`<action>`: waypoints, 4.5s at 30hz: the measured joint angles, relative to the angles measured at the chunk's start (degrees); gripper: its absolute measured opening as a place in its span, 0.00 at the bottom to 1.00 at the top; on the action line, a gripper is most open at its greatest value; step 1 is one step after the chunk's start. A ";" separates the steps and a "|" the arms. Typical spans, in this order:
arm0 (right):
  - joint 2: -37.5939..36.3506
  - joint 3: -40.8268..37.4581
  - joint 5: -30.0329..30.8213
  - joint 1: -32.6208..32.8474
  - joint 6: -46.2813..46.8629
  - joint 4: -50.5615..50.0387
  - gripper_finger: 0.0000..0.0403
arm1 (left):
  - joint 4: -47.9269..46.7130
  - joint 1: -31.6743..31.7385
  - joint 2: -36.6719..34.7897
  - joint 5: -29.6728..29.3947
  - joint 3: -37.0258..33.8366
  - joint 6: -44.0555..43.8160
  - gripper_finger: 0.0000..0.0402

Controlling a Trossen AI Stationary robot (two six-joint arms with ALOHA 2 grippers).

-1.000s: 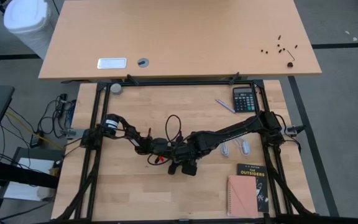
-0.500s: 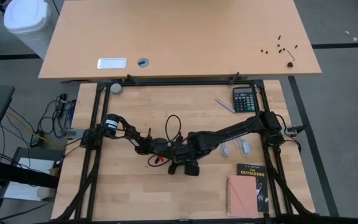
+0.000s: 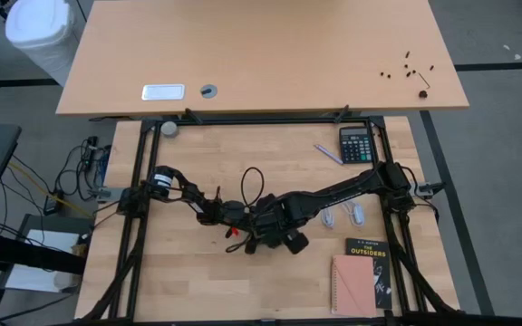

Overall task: Screw lightbulb
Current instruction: Remove the light bulb from the lamp

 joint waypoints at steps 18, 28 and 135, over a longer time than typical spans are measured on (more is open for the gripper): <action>0.36 0.92 8.04 -0.37 -24.48 -0.87 0.68 | 0.13 0.01 0.00 0.37 -0.07 0.56 0.49; 0.42 5.66 5.69 0.13 -2.07 -8.00 0.81 | -0.06 0.02 0.00 0.02 0.02 0.37 0.49; 0.93 1.36 -1.00 -3.64 102.02 -2.83 0.62 | -0.20 -0.04 0.04 -6.37 0.04 -2.84 0.49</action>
